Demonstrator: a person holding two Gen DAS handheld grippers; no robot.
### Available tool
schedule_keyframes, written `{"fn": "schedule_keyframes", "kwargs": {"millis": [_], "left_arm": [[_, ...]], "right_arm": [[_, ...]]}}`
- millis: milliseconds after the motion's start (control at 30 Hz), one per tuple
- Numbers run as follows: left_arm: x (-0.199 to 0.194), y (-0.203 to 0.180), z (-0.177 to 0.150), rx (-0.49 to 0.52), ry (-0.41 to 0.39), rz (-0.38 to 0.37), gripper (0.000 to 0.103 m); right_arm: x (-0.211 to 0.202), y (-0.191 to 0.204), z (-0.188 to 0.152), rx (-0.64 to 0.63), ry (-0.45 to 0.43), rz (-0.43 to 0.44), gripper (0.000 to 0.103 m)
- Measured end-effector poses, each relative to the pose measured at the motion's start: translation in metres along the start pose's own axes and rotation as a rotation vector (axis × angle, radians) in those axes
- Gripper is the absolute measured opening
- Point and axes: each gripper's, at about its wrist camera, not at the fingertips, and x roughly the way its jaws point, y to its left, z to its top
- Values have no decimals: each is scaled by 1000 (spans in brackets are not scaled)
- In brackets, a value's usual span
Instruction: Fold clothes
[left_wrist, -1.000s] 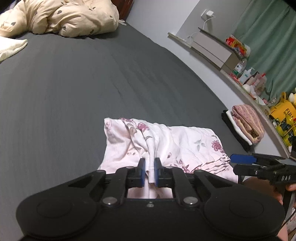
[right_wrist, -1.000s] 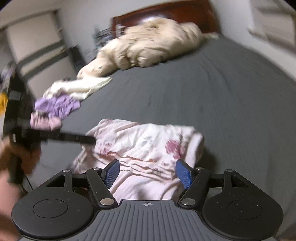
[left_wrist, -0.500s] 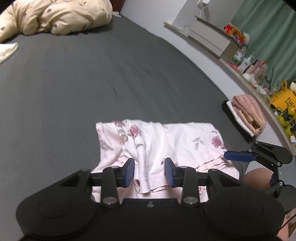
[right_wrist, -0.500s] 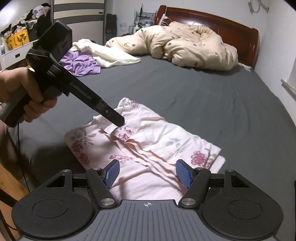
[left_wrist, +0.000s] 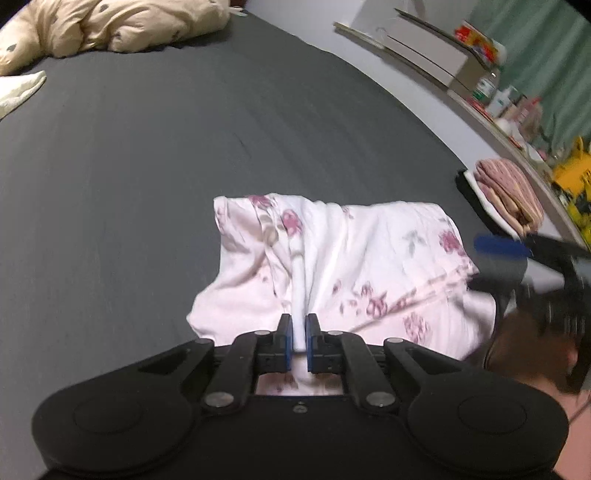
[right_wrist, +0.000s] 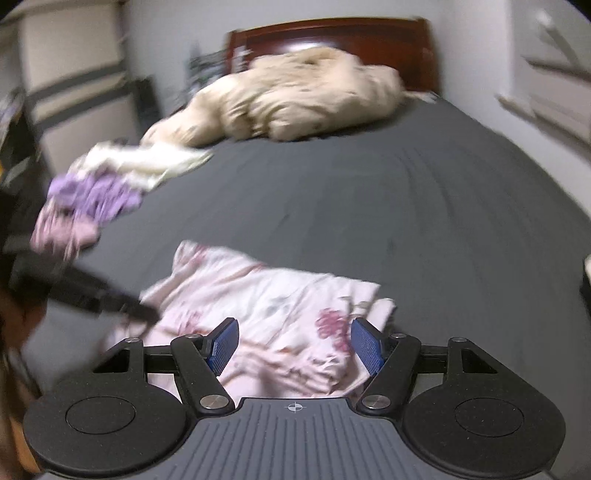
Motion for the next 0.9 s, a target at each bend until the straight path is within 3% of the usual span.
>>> {"fn": "schedule_keyframes", "kwargs": {"millis": [33,67,100,167,267,367,400,467,600,700,733,800,900], "left_arm": [[-4,1,1,-4,-20,-8,9],[-8,2,2,-9,-41,-16,17],[-13,4,4,-27,-66,-26,33],[-23,10,14,-72,-126,-21,53],[-27,20,35,-120,-166,-9,56],[-15,33,53,-182,-166,-16,52],[-8,38,58,-215,-154,-21,37],[5,44,66,-271,-130,-27,28],[25,39,71,-259,-94,18,23],[30,36,69,-268,-95,11,22],[31,36,68,-268,-102,15,21],[32,37,66,-277,-113,32,10],[33,44,62,-314,-116,28,6]], "right_arm": [[0,-8,4,55,-3,13,68],[-1,-15,8,111,-6,25,68],[-1,-23,12,166,-8,38,68],[-1,-35,18,247,-13,59,68],[0,-42,26,279,-28,70,67],[8,-49,30,326,-32,85,67],[11,-51,31,335,-28,85,64],[18,-55,32,336,-25,65,49],[31,-63,37,337,-9,16,48],[46,-70,36,375,19,29,48],[50,-72,35,386,27,36,44],[55,-74,34,386,37,28,20],[55,-81,30,399,25,28,9]]}}
